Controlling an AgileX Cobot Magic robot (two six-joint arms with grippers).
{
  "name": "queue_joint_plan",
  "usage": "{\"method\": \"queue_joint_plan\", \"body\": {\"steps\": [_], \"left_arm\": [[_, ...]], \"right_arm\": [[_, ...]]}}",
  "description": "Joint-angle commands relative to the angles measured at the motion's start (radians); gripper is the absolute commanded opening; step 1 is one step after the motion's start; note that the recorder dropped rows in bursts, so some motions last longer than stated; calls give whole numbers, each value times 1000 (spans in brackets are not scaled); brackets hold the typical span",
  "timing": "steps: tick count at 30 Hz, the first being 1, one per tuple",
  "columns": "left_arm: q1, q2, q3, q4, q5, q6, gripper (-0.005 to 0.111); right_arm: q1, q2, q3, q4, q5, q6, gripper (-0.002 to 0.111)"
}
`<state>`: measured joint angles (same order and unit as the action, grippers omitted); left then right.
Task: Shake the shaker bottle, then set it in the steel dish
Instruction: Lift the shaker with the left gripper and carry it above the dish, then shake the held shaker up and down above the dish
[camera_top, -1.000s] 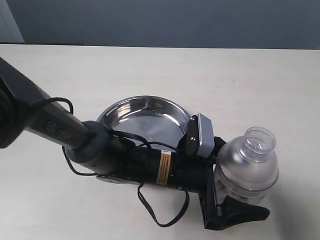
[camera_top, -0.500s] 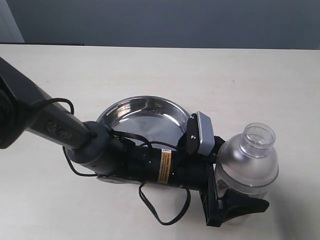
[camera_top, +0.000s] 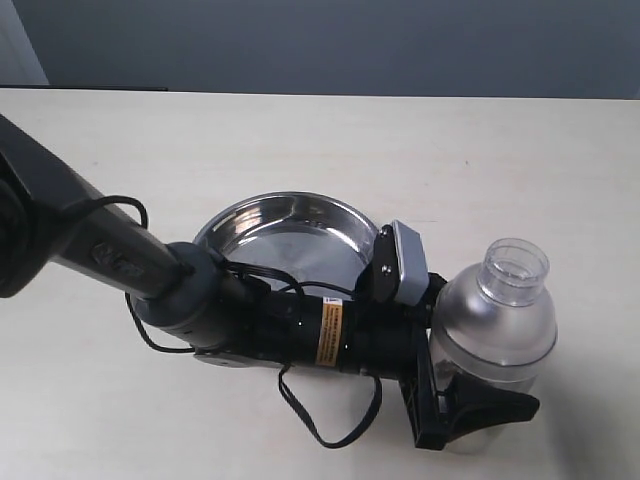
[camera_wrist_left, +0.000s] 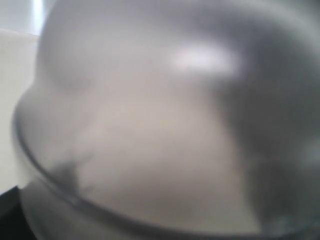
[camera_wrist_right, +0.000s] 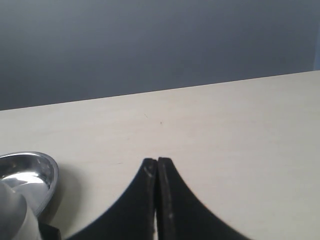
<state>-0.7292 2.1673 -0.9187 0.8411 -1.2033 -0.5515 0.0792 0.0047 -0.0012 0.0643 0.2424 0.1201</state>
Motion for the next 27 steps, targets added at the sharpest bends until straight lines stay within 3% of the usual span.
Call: {"method": "queue_joint_plan", "body": {"steps": [1, 6, 11, 14, 17, 21, 23, 25, 27], "left_arm": [[-9, -27, -6, -16, 51, -17, 0], [-9, -108, -6, -92, 98, -5, 0], [-9, -268, -6, -226, 314, 96, 0], [2, -384, -6, -381, 442, 220, 0], [44, -505, -6, -466, 480, 279, 0], [151, -643, -9, -527, 499, 329, 0], [211, -690, -7, -549, 619, 304, 0], [239, -684, 28, -552, 858, 233, 0], [237, -627, 103, -545, 928, 236, 0]], "right_arm": [[2, -5, 1, -3, -13, -4, -1], [2, -5, 1, -3, -13, -4, -1], [2, -5, 1, -3, -13, -4, -1], [2, -5, 1, -3, -13, -4, -1], [2, -5, 1, -3, -13, -4, -1], [2, -5, 1, -3, -10, -4, -1], [2, -5, 1, -3, -12, -4, -1], [2, -5, 1, -3, -12, -4, -1], [2, -5, 1, -3, -12, -4, -1]]}}
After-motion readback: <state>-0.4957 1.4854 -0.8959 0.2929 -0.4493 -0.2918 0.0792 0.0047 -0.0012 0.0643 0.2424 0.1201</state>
